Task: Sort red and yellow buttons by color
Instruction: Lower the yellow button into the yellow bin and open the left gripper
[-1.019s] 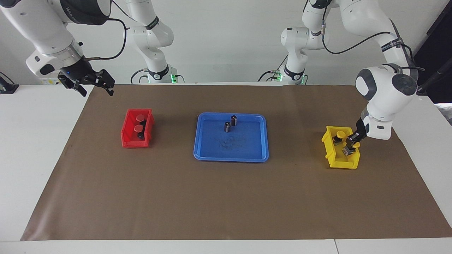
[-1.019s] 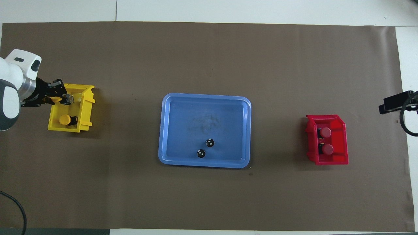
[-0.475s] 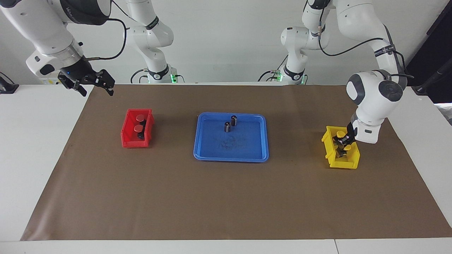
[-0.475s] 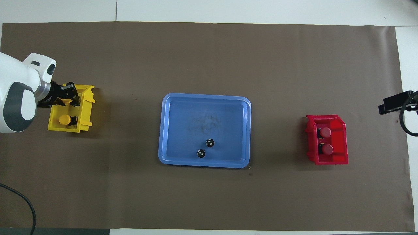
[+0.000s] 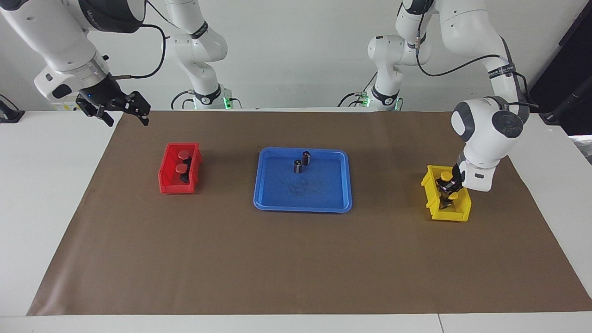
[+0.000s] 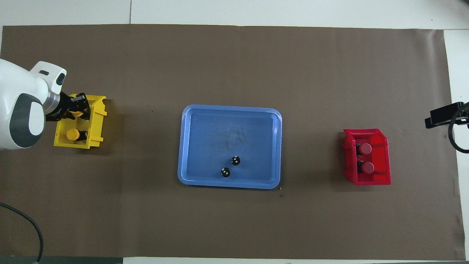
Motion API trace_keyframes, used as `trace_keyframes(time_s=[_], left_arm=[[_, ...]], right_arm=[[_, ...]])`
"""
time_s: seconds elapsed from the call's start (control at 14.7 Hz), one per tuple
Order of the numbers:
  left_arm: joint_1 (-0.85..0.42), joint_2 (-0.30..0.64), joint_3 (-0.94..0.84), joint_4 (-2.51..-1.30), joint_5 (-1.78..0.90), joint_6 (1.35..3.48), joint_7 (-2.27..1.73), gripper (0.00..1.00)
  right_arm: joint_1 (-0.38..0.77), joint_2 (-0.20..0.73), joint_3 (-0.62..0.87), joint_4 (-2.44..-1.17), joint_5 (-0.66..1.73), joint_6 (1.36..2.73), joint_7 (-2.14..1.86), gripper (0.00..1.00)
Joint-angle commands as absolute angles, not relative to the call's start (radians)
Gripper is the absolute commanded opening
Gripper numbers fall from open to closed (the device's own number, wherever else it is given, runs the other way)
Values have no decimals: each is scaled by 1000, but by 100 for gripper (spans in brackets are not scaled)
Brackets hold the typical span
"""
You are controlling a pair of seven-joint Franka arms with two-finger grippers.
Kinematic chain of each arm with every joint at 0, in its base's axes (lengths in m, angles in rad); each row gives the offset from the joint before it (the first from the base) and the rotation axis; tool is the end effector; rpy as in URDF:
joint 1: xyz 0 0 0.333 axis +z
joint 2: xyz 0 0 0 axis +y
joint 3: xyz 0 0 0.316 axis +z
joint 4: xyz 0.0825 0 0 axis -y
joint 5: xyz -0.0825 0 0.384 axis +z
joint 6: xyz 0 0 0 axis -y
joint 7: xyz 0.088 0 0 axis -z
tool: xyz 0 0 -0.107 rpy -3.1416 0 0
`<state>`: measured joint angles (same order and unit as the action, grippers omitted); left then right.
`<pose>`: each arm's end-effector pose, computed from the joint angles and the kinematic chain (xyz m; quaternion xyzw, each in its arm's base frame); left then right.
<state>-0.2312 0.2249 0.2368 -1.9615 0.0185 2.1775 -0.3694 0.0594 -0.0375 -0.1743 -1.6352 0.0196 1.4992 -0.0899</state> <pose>0.5989 -0.0010 0.3641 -0.9834 -0.1783 -0.0047 0.0335 0.5304 -0.0607 0.6086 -0.9986 0.0120 0.0479 0.0180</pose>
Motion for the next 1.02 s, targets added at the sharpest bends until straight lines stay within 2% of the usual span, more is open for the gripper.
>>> trace_keyframes(time_s=[0.0, 0.2, 0.34, 0.54, 0.95], left_arm=[[-232, 213, 244, -1983, 15, 2203, -347, 55], [-233, 216, 245, -1973, 15, 2191, -347, 87], [-238, 213, 245, -1954, 15, 2159, -348, 98], [-238, 204, 247, -1862, 15, 2028, -339, 100], [-230, 123, 250, -1824, 17, 1916, -148, 100]], right_arm=[[57, -60, -167, -1661, 21, 1514, -74, 100], [57, -58, -169, -1661, 21, 1514, -74, 100], [57, -60, -169, -1661, 21, 1513, -74, 100], [57, -60, -169, -1661, 21, 1514, -74, 100], [57, -60, -167, -1661, 21, 1513, -74, 100]])
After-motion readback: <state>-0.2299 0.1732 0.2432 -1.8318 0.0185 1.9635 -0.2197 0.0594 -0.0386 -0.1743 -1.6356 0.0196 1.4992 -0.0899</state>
